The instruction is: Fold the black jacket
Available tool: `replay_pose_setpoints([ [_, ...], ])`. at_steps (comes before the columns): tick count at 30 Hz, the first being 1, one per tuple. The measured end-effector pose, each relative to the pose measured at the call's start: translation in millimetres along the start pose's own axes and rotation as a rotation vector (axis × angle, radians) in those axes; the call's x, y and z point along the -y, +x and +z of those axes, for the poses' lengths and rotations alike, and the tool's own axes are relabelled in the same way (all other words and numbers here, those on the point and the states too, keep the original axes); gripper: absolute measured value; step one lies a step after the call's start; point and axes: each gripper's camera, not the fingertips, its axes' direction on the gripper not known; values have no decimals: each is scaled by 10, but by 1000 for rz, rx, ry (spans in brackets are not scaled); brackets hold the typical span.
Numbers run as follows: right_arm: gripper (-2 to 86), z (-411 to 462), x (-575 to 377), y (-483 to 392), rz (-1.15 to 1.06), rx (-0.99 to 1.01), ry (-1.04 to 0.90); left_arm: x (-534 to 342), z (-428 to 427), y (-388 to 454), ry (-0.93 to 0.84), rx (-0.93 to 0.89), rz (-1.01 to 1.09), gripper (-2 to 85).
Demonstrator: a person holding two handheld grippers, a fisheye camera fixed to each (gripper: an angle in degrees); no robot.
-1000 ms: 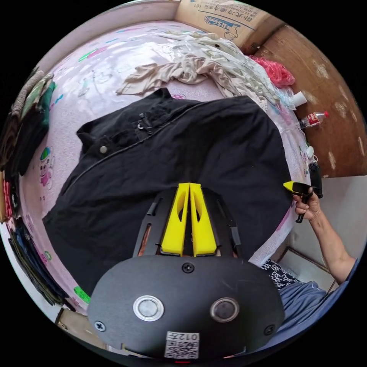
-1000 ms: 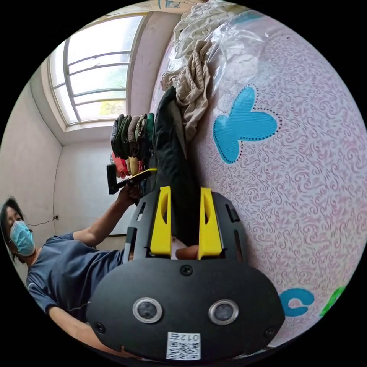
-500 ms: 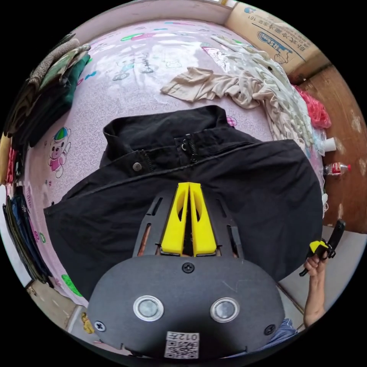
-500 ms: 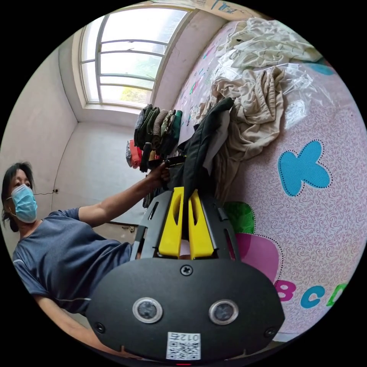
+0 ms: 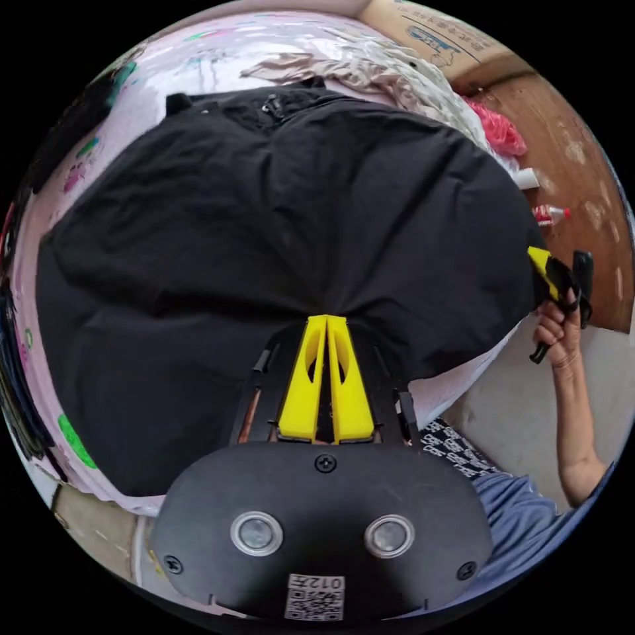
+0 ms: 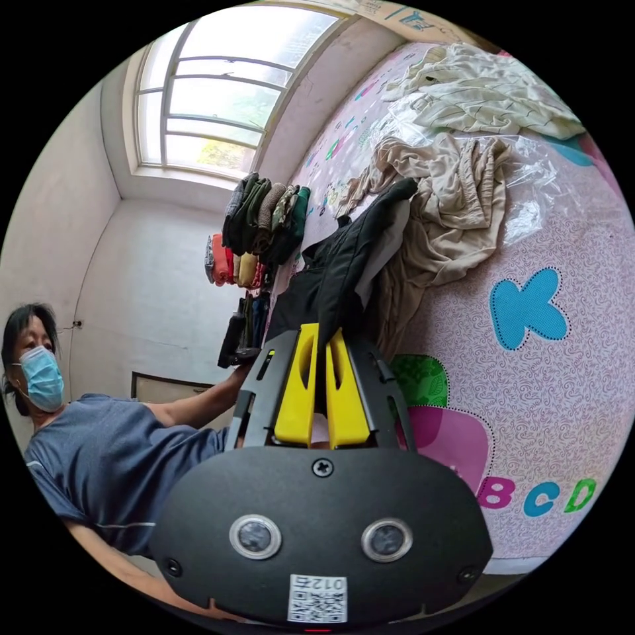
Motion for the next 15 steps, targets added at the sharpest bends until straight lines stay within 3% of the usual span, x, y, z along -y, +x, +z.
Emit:
replay_pose_setpoints([
  [2,4,95,30,-114,-1,-10,6,-109,-180,-95,16,-65,-59,5],
  [5,4,224,59,-241,1,0,16,-402,-499,44,61,-21,-5,5],
  [10,5,528,114,-474,15,17,25,-534,-237,95,-15,-17,17,5],
  [15,7,898,198,-1075,-18,18,57,-649,-527,-167,37,-161,-22,5],
])
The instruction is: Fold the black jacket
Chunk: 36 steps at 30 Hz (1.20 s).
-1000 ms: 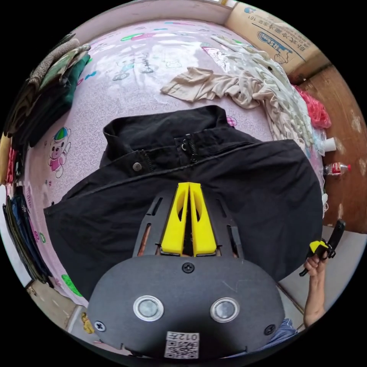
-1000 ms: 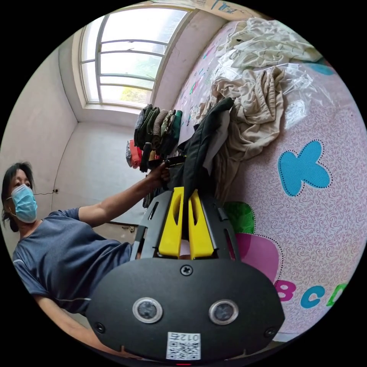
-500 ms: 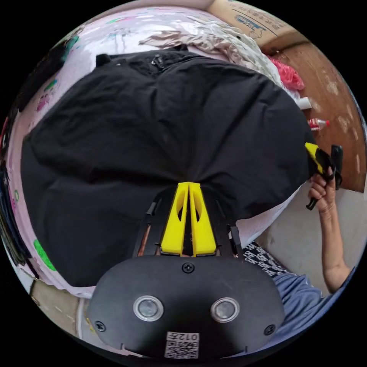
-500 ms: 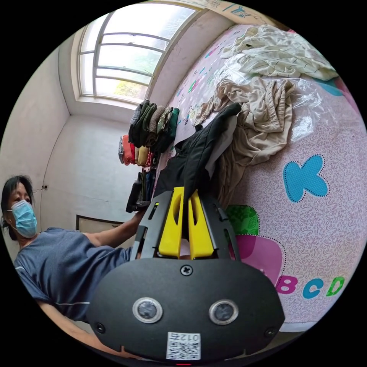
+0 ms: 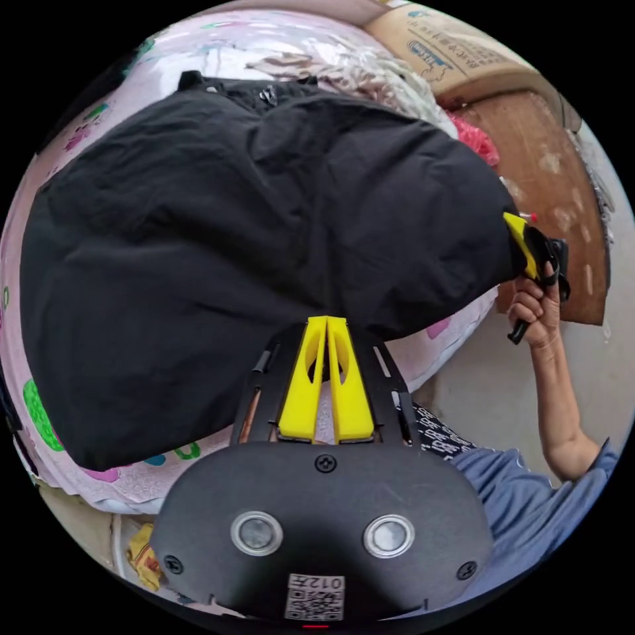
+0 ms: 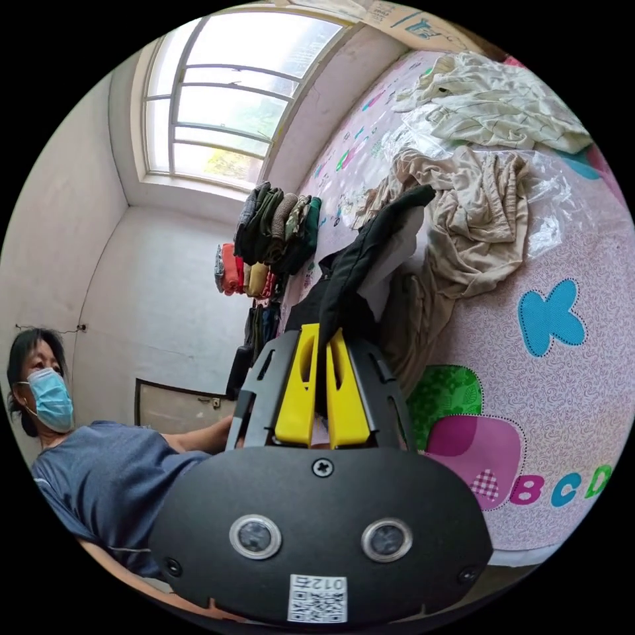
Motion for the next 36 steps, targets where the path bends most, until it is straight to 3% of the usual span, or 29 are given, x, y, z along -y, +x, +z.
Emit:
replay_pose_setpoints([
  [6,15,1333,116,-1854,-317,-119,-130,-784,-963,-766,238,-122,-169,4],
  [11,21,3684,-441,-3456,-724,-373,-439,-1719,-1657,-1713,407,-131,-424,4],
  [17,55,6121,-1428,-3755,-978,-619,-702,-2510,-2008,-2410,476,-124,-619,5],
  [19,76,6437,-1673,-3864,-1080,-673,-726,-2647,-2082,-2509,494,-127,-649,4],
  [22,80,6422,-1790,-4149,-1125,-582,-689,-2701,-2223,-2532,519,-101,-637,5],
  [25,52,5870,-1495,-4302,-968,-360,-527,-2494,-2405,-2370,533,-49,-534,5],
  [28,42,5414,-1226,-4086,-846,-390,-404,-2084,-2636,-2050,534,-25,-333,5],
  [33,74,5562,-1325,-3789,-821,-393,-579,-1117,-2828,-1574,389,56,18,7],
  [36,112,5804,-1703,-3921,-1018,-471,-648,-562,-2811,-1439,280,105,143,9],
])
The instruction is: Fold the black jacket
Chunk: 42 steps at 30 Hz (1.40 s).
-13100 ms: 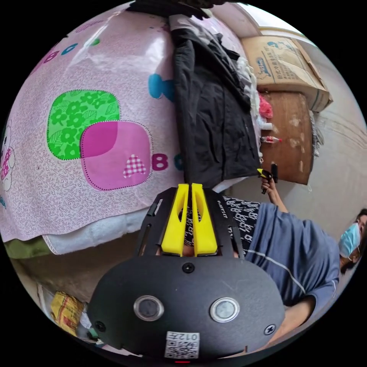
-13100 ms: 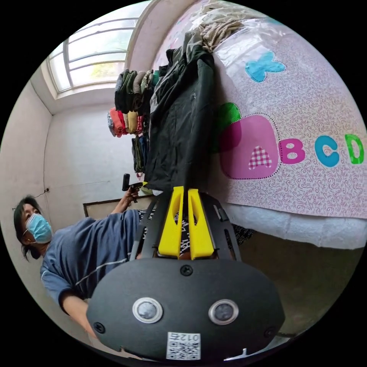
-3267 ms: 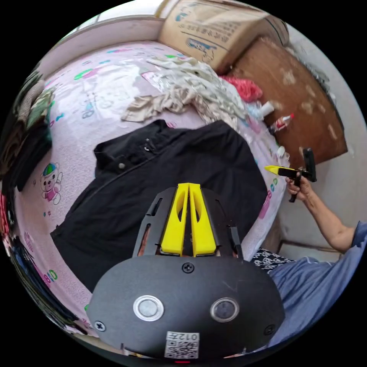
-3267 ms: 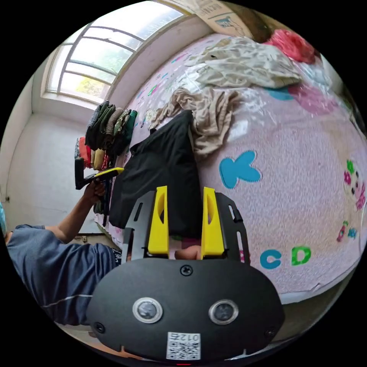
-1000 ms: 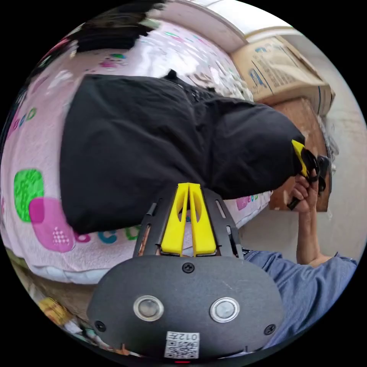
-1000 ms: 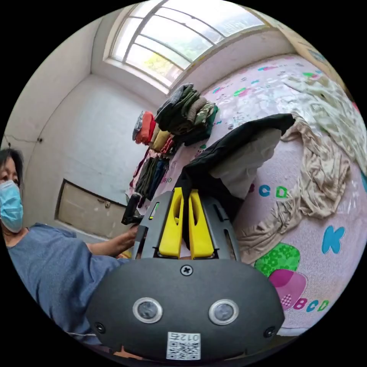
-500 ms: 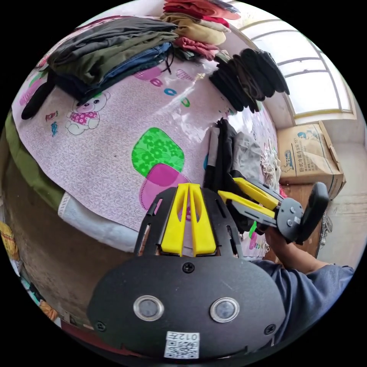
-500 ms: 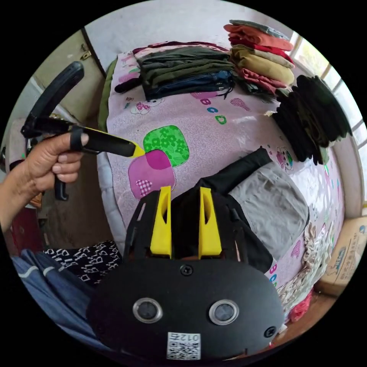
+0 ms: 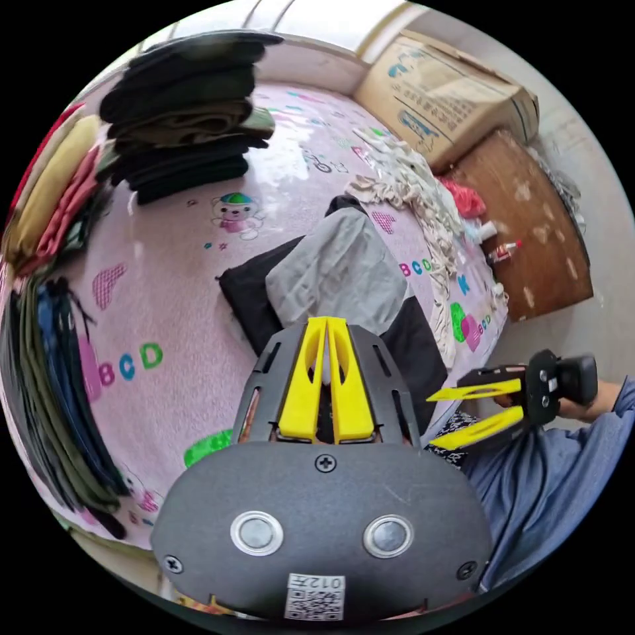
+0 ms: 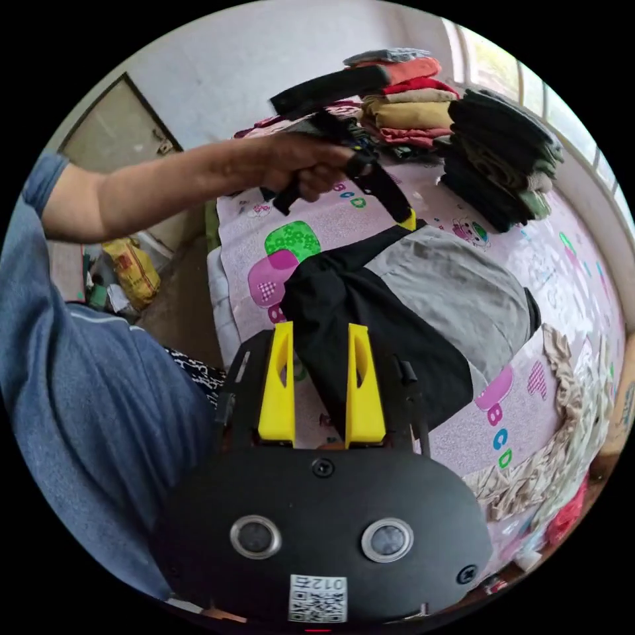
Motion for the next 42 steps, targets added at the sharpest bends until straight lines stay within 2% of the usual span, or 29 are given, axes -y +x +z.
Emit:
replay_pose_setpoints([
  [2,117,104,68,-251,-102,-68,0,286,137,21,-85,43,61,13],
  [5,113,221,238,-323,-108,-64,-2,480,182,-103,-117,160,15,30],
  [9,93,380,398,-208,-18,-33,-26,578,144,-342,-114,84,-58,63],
  [16,21,515,429,-259,-12,-3,-4,743,253,-431,-243,-98,2,101],
  [22,10,559,437,-404,-65,-39,-2,867,396,-290,-295,-111,71,43],
  [26,6,487,384,-707,-240,-89,-18,964,333,-100,-279,-24,157,8],
  [28,4,523,314,-817,-314,-118,-46,998,282,-152,-255,-63,133,3],
  [29,4,605,284,-852,-341,-124,-69,1010,280,-236,-255,-137,100,2],
  [32,4,977,309,-848,-350,-91,-110,978,357,-490,-267,-275,8,0],
  [37,16,1404,282,-868,-342,-134,-172,782,479,-746,-240,-375,-94,2],
  [40,37,1167,205,-856,-313,-133,-139,627,273,-771,-123,-368,-132,4],
  [42,45,882,123,-805,-267,-93,-73,499,30,-711,-42,-279,-136,4],
])
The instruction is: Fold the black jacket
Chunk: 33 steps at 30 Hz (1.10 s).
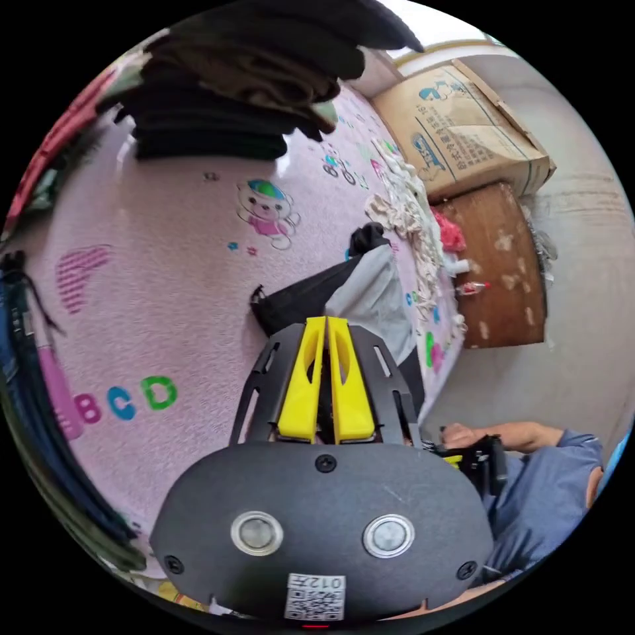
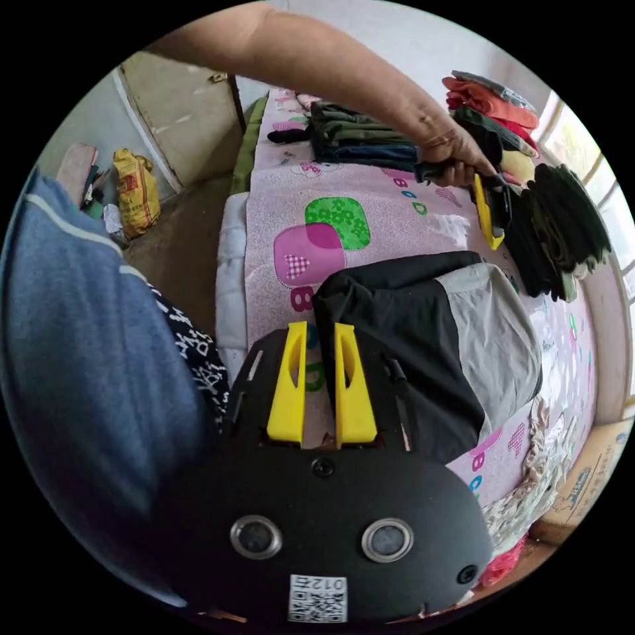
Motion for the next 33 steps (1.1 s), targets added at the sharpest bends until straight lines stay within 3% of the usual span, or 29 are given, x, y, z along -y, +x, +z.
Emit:
replay_pose_setpoints([
  [2,36,-413,-264,158,121,23,120,-267,-250,343,97,191,53,4],
  [4,29,-604,-535,385,273,-4,162,-463,-262,700,104,231,129,4],
  [8,16,-614,-1064,943,505,-51,120,-858,273,1429,-32,219,257,4],
  [12,9,-405,-1173,1232,540,-30,55,-1238,880,1634,-221,257,285,2],
  [14,6,-94,-1237,1270,514,12,-86,-1544,1124,1588,-302,342,283,1],
  [17,4,120,-1429,1173,466,-24,-115,-1785,1224,1432,-273,402,278,-1],
  [22,3,96,-1568,1148,409,-60,-110,-1881,1079,1000,-221,205,70,-1],
  [24,3,23,-1643,1152,402,-67,-104,-1944,910,970,-209,259,59,-1],
  [26,2,-204,-1738,1182,405,-88,-53,-1908,608,1095,-146,364,114,0],
  [29,2,-548,-1855,1426,505,-143,92,-1615,348,1318,-3,341,206,1],
  [33,2,-516,-1899,1952,636,-96,112,-1057,538,1405,45,342,283,2],
])
